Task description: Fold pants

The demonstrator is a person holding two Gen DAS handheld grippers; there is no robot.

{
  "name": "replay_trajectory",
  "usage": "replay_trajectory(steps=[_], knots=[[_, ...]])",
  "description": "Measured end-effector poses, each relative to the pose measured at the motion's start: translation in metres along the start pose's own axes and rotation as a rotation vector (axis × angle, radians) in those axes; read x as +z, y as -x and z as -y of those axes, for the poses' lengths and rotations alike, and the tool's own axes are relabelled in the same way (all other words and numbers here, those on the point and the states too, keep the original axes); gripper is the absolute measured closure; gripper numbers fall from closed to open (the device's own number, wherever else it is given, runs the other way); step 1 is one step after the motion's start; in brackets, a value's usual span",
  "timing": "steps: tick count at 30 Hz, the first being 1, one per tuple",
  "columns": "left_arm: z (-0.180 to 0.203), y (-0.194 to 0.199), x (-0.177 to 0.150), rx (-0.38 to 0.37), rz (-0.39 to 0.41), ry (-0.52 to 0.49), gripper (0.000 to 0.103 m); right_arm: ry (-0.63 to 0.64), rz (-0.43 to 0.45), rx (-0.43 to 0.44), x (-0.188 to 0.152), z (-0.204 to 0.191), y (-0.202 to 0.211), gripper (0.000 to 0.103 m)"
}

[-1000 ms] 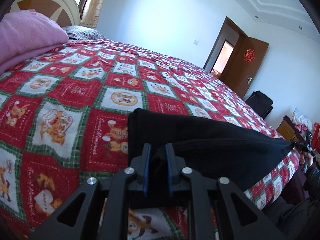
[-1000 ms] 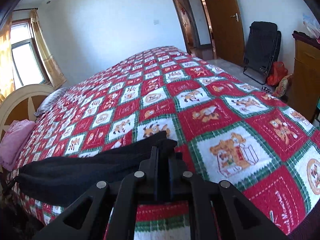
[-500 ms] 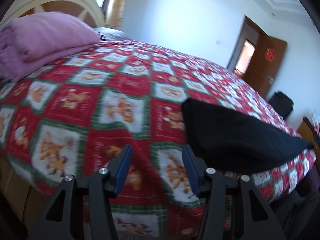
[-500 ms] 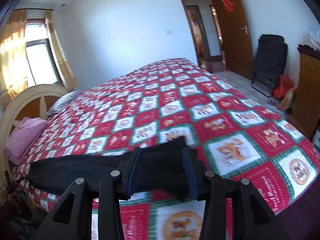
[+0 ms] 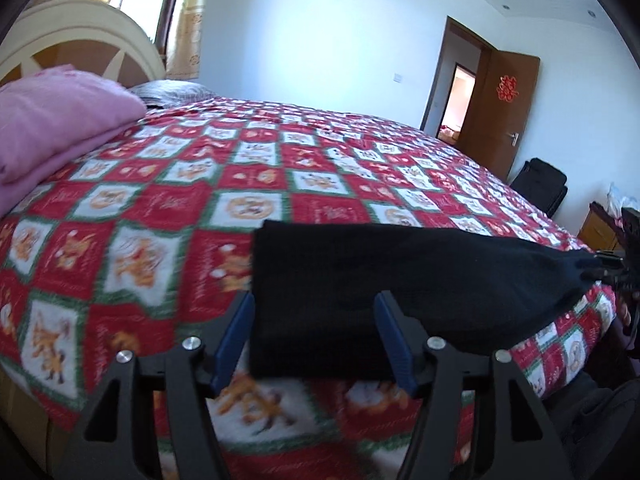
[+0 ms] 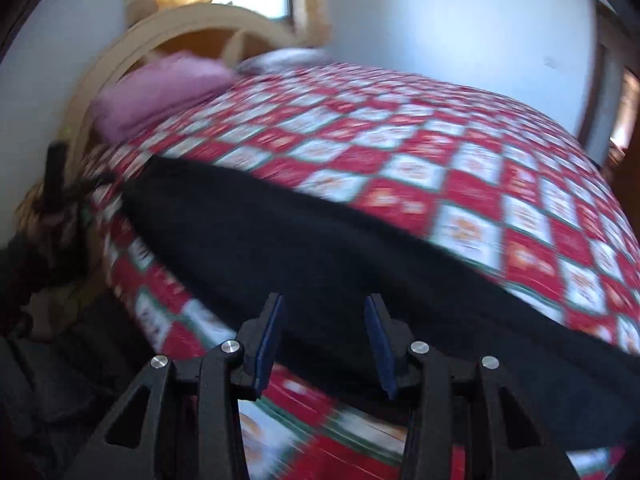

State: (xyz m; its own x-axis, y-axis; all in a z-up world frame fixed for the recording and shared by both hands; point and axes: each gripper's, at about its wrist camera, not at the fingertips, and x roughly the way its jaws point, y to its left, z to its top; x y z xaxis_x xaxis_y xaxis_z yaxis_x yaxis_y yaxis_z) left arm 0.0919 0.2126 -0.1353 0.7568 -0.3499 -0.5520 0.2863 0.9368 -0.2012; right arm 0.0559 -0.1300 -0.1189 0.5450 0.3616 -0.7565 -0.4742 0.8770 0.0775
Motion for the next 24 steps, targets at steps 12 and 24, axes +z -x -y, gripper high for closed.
replay_trajectory(steps=[12,24], knots=[[-0.012,-0.031,-0.022,0.048,-0.083,0.06,0.024,0.266,-0.066,-0.011,0.009,-0.083,-0.091,0.06],[-0.016,-0.03,-0.021,0.047,-0.084,0.071,0.024,0.255,-0.027,-0.01,0.014,-0.098,-0.065,0.1]])
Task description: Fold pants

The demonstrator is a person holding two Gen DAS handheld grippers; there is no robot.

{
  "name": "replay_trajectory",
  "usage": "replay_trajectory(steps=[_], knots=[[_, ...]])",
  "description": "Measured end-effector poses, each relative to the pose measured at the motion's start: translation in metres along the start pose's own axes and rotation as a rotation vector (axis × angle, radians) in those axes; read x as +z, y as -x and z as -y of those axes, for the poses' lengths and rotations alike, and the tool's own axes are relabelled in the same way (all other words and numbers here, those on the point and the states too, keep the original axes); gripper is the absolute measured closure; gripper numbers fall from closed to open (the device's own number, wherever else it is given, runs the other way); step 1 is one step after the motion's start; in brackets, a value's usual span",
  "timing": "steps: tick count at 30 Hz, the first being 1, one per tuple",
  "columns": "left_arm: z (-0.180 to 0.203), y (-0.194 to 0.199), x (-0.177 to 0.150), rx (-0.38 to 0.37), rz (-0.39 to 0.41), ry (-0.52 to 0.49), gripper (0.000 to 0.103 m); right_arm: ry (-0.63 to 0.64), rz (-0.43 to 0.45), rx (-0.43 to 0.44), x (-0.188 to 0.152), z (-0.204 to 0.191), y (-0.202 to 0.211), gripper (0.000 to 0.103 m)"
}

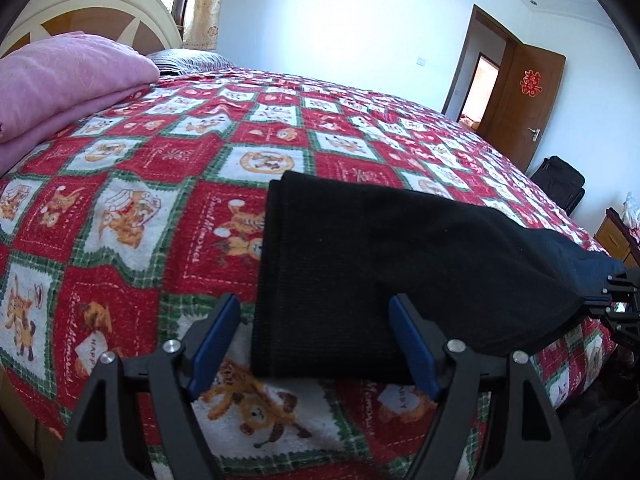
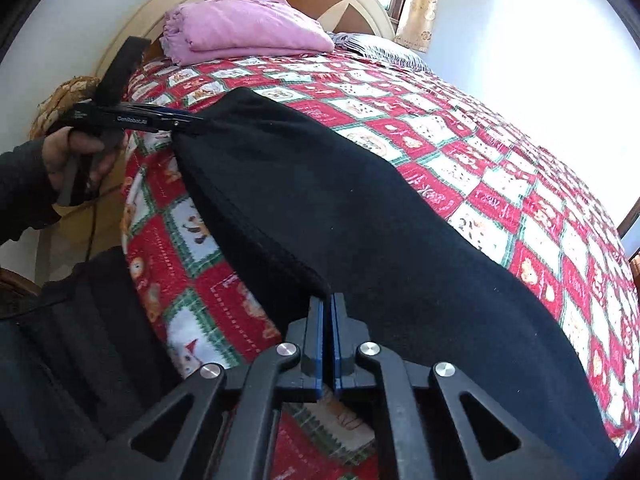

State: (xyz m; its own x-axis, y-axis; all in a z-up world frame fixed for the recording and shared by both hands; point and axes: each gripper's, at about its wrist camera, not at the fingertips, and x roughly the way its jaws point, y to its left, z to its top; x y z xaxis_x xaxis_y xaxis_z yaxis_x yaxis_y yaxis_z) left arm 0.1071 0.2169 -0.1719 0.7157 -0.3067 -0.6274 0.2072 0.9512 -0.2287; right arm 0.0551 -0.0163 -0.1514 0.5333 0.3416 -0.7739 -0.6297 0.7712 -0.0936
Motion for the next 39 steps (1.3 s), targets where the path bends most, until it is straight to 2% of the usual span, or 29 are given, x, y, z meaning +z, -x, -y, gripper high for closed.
replay_trajectory(steps=[5,8,9,11,12,13,15,17,21,24,25,28,30,34,39], knots=[[0.0,-0.001,-0.001,-0.005,-0.009,-0.008,0.024,0.027,-0.072,-0.016,-0.013,-0.007,-0.023,0.1],[0.0,0.001,0.0,-0.001,-0.008,-0.011,0.024,0.015,-0.069,0.0,-0.011,-0.007,-0.019,0.098],[0.0,0.003,0.002,-0.001,-0.001,-0.004,0.024,0.004,-0.066,0.018,-0.008,-0.005,-0.016,0.097],[0.0,0.007,0.005,0.001,0.017,0.001,0.024,0.01,-0.047,0.017,-0.005,-0.004,-0.01,0.089],[0.0,0.01,0.007,0.0,0.03,0.004,0.024,0.009,-0.035,0.032,-0.003,-0.004,-0.007,0.082],[0.001,0.012,0.009,0.001,0.039,0.007,0.024,-0.001,-0.02,0.063,0.001,-0.004,-0.004,0.079],[0.004,0.016,0.012,-0.002,0.055,0.005,0.021,-0.013,0.007,0.097,0.007,-0.008,-0.001,0.078],[0.01,0.015,0.013,0.002,0.062,-0.003,0.014,0.009,0.028,0.099,0.017,-0.017,-0.004,0.078],[0.018,0.002,0.007,0.004,0.021,-0.025,0.012,-0.015,0.006,0.117,0.028,-0.027,-0.029,0.078],[0.021,-0.006,0.001,0.009,-0.012,-0.046,0.012,-0.063,-0.054,0.163,0.025,-0.033,-0.05,0.077],[0.024,-0.008,-0.001,0.036,-0.021,-0.069,0.012,-0.06,-0.049,0.157,0.024,-0.035,-0.05,0.074],[0.032,-0.007,-0.002,0.076,-0.032,-0.118,0.012,-0.062,-0.037,0.168,0.021,-0.036,-0.04,0.072],[0.036,-0.002,0.004,0.05,-0.022,-0.095,0.012,-0.095,-0.032,0.176,0.018,-0.024,-0.032,0.072],[0.052,0.009,0.017,0.018,0.024,-0.088,0.005,-0.178,0.006,0.092,-0.001,0.018,0.0,0.067],[0.088,0.009,0.036,-0.082,0.042,-0.116,0.005,-0.334,0.07,-0.118,-0.043,0.101,0.077,0.067]])
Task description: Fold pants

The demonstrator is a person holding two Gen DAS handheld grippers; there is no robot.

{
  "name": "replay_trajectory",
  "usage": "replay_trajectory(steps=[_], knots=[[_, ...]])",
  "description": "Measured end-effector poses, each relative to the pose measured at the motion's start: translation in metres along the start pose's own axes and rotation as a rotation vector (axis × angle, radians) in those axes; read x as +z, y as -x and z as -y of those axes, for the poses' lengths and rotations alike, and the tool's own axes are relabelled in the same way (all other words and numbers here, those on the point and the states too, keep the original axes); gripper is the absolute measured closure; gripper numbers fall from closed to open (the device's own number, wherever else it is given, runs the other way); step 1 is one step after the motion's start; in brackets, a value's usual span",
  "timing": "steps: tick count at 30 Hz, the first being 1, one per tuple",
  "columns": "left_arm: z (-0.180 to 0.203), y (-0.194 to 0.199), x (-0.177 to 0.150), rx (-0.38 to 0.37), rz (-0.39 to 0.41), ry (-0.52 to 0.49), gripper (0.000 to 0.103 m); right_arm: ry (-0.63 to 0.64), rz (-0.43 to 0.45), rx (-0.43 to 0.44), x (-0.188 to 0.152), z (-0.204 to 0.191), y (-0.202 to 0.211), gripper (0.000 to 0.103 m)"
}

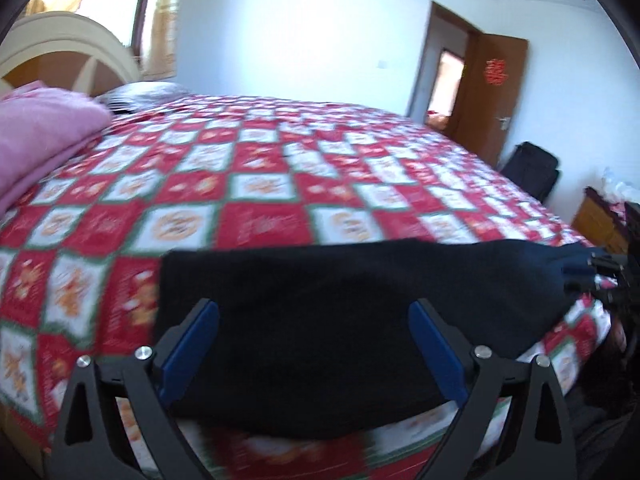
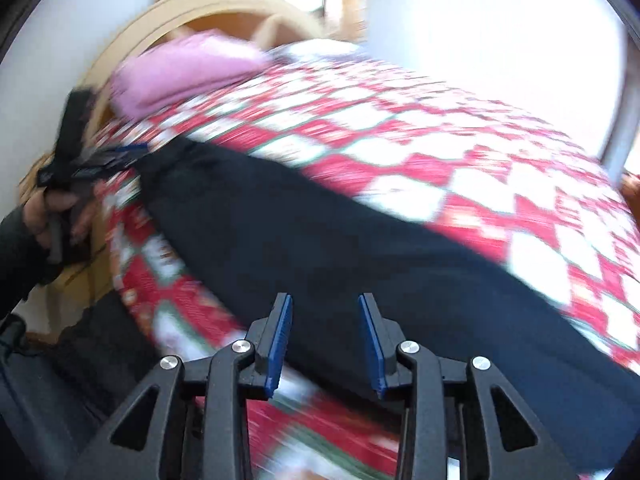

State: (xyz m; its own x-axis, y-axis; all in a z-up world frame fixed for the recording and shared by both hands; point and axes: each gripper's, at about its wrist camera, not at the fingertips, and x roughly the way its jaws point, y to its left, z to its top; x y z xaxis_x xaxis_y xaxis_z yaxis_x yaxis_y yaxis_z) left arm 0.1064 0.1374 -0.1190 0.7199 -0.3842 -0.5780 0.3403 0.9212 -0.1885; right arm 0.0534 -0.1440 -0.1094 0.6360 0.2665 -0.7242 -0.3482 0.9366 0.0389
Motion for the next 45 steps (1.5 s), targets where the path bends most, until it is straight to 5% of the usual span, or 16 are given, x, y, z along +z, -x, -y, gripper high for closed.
replay_trajectory(steps=[8,13,17,22,24,26,28,34,40,42,45], knots=[[0.074,-0.026,0.021,-0.114,-0.013,-0.147,0.004,-0.352,0.087,-0.442,-0.045,0.178,0.127,0.067],[0.103,-0.044,0.02,-0.184,-0.044,-0.148,0.004,-0.574,0.045,-0.593,-0.089,0.269,0.165,0.067],[0.127,-0.055,0.014,-0.221,-0.074,-0.173,0.004,-0.723,0.024,-0.522,-0.117,0.318,0.165,0.067],[0.146,-0.071,0.001,-0.234,-0.125,-0.202,0.004,-0.853,0.035,-0.283,-0.131,0.34,0.147,0.067],[0.146,-0.078,-0.006,-0.229,-0.151,-0.195,0.004,-0.833,0.017,-0.277,-0.128,0.338,0.14,0.068],[0.145,-0.084,-0.012,-0.226,-0.175,-0.185,0.004,-0.787,-0.004,-0.279,-0.122,0.332,0.134,0.086],[0.145,-0.085,-0.016,-0.22,-0.175,-0.191,0.004,-0.746,0.003,-0.304,-0.113,0.328,0.135,0.093],[0.15,-0.083,-0.019,-0.199,-0.177,-0.235,0.004,-0.692,0.053,-0.374,-0.087,0.341,0.133,0.094],[0.149,-0.084,-0.021,-0.202,-0.17,-0.232,0.004,-0.679,-0.033,-0.405,-0.091,0.359,0.097,0.094],[0.149,-0.082,-0.021,-0.207,-0.171,-0.231,0.004,-0.689,-0.055,-0.43,-0.1,0.358,0.094,0.087],[0.148,-0.079,-0.021,-0.221,-0.173,-0.221,0.004,-0.725,-0.018,-0.472,-0.111,0.35,0.117,0.052]])
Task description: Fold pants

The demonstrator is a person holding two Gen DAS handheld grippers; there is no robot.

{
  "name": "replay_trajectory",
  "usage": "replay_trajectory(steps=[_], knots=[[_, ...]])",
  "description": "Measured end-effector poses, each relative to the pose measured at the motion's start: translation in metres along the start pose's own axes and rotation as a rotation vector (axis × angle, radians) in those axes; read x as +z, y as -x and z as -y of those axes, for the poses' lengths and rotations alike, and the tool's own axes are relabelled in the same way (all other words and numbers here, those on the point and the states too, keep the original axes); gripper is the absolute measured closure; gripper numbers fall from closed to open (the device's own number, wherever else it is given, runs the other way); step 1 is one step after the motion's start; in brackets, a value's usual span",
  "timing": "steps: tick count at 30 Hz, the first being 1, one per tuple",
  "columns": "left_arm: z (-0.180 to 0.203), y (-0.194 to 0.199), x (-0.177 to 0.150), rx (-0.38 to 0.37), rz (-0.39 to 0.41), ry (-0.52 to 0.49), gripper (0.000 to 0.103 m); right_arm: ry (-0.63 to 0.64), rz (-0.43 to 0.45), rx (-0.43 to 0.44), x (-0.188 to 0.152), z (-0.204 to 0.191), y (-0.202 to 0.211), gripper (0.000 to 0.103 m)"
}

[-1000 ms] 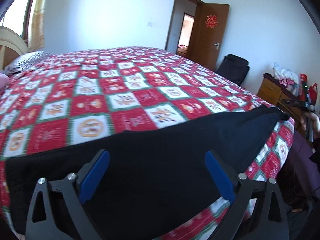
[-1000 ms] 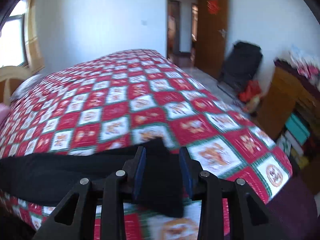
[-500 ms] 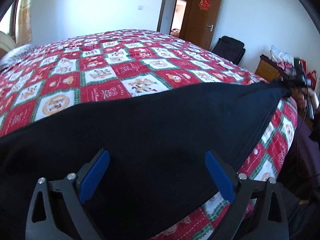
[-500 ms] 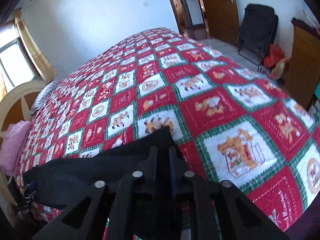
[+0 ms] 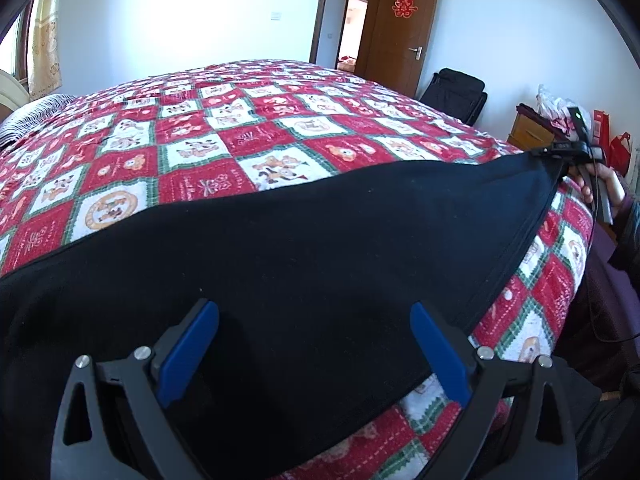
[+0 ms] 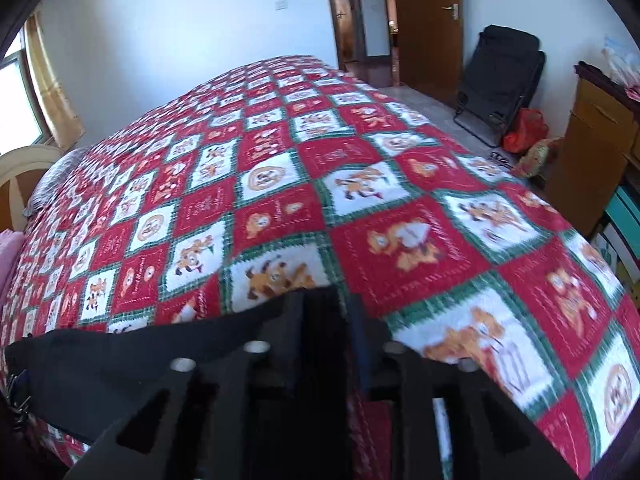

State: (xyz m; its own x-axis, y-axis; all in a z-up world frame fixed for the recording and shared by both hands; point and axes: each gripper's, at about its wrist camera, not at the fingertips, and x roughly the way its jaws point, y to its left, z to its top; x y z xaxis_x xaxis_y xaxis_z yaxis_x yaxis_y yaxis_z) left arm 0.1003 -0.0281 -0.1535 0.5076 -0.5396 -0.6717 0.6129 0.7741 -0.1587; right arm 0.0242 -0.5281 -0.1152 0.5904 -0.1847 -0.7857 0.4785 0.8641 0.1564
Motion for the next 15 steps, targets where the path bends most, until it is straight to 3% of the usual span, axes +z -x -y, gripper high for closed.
replay_trajectory(steps=[3,8,13,15], knots=[[-0.001,0.002,-0.001,-0.009,0.007,0.01,0.004,-0.109,0.041,0.043,-0.012,0.019,0.035,0.052],[0.0,0.0,-0.002,-0.008,0.012,0.022,0.004,-0.232,0.005,0.135,-0.036,0.027,0.072,0.052],[0.002,0.001,-0.001,-0.014,0.015,0.021,0.004,-0.305,-0.059,0.274,-0.048,0.013,0.073,0.052],[0.002,0.0,-0.001,-0.017,0.015,0.019,0.004,-0.298,-0.086,0.284,-0.048,0.002,0.062,0.052]])
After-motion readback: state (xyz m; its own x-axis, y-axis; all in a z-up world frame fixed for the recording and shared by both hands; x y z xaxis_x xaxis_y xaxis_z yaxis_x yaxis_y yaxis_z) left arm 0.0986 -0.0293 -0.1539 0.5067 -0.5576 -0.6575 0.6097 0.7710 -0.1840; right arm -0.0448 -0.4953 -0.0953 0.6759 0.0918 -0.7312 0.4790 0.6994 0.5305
